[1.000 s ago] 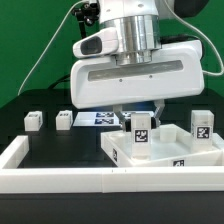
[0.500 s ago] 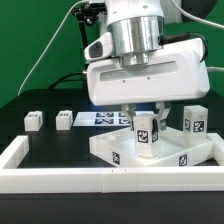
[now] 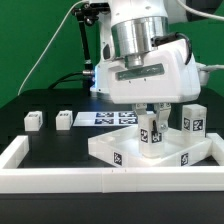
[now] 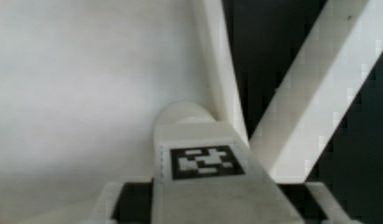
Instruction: Assemble square table
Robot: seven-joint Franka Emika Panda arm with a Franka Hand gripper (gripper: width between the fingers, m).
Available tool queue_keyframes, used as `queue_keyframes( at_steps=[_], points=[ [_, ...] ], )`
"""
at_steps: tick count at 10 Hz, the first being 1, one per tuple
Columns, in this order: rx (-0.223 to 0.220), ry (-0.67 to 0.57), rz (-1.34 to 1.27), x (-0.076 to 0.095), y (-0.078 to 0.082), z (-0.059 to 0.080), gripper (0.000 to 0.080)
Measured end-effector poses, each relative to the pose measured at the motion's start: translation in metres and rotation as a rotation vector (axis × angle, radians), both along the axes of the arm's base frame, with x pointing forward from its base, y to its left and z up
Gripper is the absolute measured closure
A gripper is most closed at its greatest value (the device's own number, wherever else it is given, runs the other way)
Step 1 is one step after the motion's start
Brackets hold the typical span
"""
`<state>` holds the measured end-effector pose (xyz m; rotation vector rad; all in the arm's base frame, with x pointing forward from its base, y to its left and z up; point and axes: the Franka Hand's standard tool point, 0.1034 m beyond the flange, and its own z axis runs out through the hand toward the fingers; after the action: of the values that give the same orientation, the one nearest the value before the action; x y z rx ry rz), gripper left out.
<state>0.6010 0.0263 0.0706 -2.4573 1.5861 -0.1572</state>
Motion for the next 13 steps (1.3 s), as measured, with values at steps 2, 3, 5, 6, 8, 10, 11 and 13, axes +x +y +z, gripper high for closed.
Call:
queue_keyframes(
  at_steps=[2,3,5,6,8,10,11,13],
  points=[
    [0.015,0.004,-0.045,0.000,0.000,0.000,0.0500],
    [0.012,0.002,-0.030,0.000,0.000,0.000,0.0500],
    [-0.003,-0.001,0.065,0.000,0.001,0.001,0.0285],
    [-0.024,0.006,0.191,0.001,0.006,0.002,0.0179],
    [-0.058,0.009,0.436,0.003,0.010,0.005,0.0159],
    [-0.083,-0.008,0.595,0.004,0.010,0.006,0.0151],
    [-0.095,-0.016,0.657,0.004,0.009,0.006,0.0150],
    [-0.121,-0.035,0.798,0.005,0.009,0.006,0.0150]
  ],
)
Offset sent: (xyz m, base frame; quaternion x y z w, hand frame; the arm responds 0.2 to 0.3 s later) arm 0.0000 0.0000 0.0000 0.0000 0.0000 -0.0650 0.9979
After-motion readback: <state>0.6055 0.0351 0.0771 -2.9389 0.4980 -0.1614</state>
